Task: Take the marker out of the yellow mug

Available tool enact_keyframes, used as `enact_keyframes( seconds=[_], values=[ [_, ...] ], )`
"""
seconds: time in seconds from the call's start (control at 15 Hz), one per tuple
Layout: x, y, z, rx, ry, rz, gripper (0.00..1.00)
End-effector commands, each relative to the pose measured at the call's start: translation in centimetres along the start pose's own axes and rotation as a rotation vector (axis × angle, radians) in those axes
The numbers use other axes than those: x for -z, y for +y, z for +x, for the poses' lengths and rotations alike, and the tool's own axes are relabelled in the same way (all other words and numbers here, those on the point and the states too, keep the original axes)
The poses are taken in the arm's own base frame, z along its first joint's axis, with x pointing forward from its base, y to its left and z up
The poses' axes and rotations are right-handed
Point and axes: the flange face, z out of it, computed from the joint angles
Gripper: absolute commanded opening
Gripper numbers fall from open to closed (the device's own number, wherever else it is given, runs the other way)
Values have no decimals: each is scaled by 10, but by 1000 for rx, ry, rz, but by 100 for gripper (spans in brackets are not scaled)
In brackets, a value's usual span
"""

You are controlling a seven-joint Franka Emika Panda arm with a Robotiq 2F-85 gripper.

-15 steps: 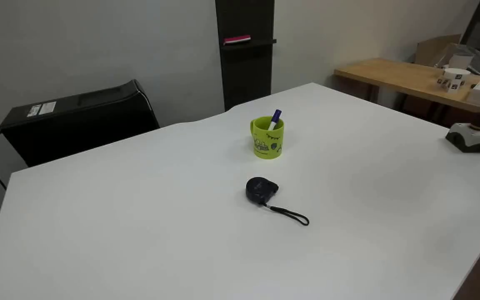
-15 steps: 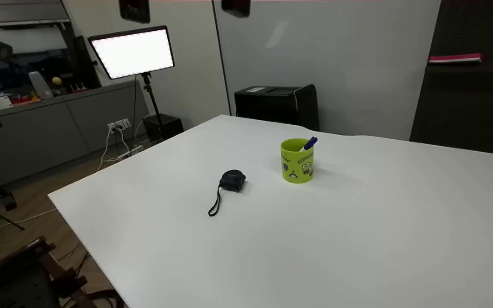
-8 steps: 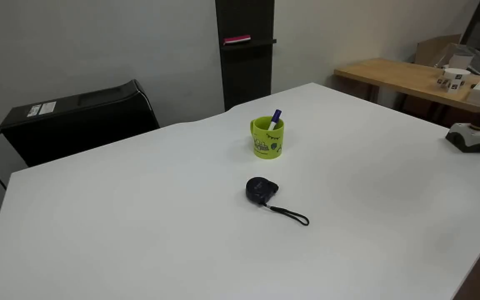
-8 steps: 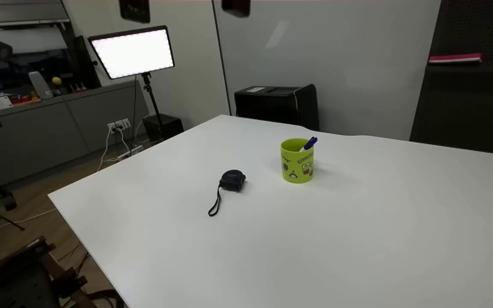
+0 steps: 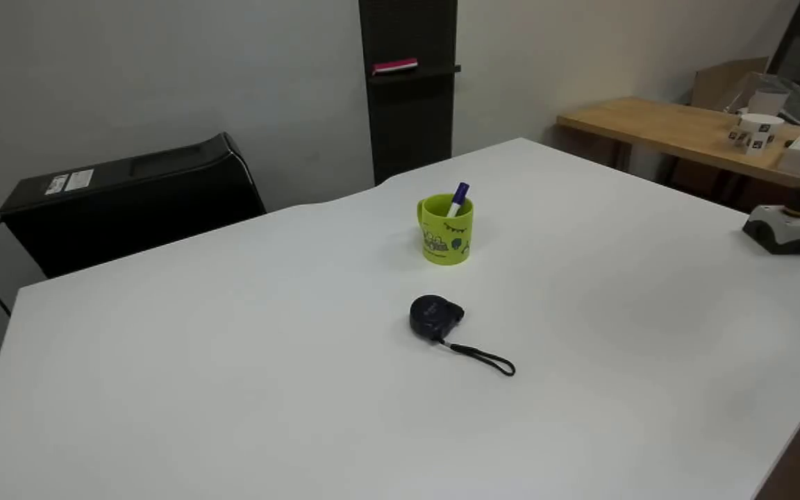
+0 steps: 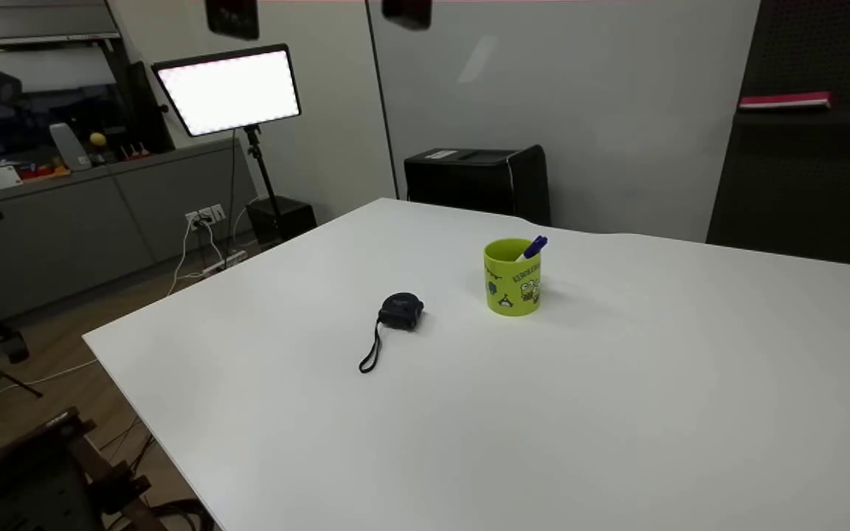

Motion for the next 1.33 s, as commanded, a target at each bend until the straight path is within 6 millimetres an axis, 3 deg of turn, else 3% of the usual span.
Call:
enact_keyframes(
  seconds=[0.0, 0.2, 0.53, 0.93, 1.27],
  values=[
    [0, 0, 0, 0, 0, 0, 100],
    [0, 0, 0, 0, 0, 0, 100],
    [-14, 22, 34, -10, 69, 12, 100],
    [-28, 48, 96, 2, 105, 77, 100],
    [-20, 70, 156, -30, 111, 56, 100]
  ],
)
